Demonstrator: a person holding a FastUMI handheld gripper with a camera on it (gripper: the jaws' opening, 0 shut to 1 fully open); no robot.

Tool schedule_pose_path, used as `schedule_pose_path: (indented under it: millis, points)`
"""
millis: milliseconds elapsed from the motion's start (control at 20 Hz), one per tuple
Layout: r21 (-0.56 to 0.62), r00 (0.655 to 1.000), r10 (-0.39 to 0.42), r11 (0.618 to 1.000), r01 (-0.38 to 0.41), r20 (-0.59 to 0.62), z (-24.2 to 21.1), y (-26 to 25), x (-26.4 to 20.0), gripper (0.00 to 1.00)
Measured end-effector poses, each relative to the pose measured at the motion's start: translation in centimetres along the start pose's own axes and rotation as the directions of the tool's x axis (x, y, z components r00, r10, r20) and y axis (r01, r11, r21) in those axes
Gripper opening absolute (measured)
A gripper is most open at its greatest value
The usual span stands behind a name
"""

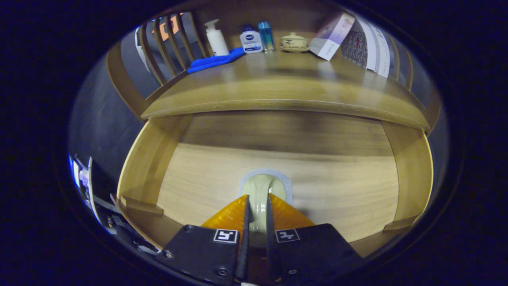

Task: Pull open the drawer, take out the items inside it, and place them on the countertop above the cabinet.

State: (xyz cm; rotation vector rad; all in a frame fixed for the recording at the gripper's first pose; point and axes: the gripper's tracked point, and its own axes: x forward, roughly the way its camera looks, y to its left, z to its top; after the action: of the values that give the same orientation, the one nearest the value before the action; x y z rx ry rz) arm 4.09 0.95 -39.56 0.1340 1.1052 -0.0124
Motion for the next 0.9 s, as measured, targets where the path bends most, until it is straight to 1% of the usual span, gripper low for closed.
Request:
schedule_pose_path:
  millis: [150, 300, 550, 700, 800, 900]
  points:
    - [0.001, 0.998, -0.021, 1.0, 0.021, 0.066, 1.7, -0.5, -1.8, 0.19]
    - [-0.017, 0.994, -0.032, 0.999, 0.034, 0.101, 3.1, -0.8, -3.9, 0.19]
    - [-0.01, 0.988, -0.015, 1.0, 0.017, 0.151, 5.0, -0.6, -7.0, 0.19]
    - [-0.014, 0.982, -0.023, 1.0, 0.026, 0.187, 6.7, -0.7, -8.5, 0.19]
    - [-0.007, 0.979, -0.007, 1.0, 0.009, 0.204, 8.0, -0.4, -9.3, 0.19]
    - [-0.001, 0.976, -0.011, 1.0, 0.011, 0.218, 9.4, -0.6, -9.7, 0.19]
